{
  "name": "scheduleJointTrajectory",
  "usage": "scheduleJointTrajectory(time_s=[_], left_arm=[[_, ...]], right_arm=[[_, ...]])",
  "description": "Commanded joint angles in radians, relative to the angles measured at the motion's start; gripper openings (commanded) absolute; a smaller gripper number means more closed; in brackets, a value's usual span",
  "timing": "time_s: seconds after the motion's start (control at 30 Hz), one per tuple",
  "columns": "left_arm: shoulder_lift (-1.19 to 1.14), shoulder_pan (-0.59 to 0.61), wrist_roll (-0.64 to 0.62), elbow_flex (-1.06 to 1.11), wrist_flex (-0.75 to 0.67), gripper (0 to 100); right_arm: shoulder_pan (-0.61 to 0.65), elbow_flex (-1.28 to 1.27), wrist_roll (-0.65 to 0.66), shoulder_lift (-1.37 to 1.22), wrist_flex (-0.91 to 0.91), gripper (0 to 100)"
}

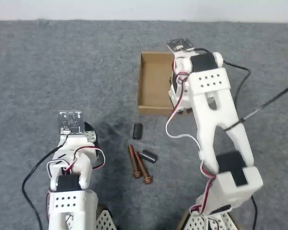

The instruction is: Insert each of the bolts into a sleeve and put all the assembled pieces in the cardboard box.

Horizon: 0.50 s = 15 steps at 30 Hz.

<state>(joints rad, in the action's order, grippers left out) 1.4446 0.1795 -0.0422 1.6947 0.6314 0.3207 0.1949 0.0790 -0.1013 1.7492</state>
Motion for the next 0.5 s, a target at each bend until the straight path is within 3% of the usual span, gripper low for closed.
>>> scheduleJointTrajectory(time_s=[0.0, 0.47], left_arm=[[0.029, -0.005, 0.009, -0.01, 0.002, 2], [0.029, -0.003, 0.009, -0.008, 0.002, 2]], right_arm=[[0.044, -0.152, 0.014, 0.163, 0.028, 4.0], [0.283, -0.698, 0.021, 0.648, -0.116, 4.4]])
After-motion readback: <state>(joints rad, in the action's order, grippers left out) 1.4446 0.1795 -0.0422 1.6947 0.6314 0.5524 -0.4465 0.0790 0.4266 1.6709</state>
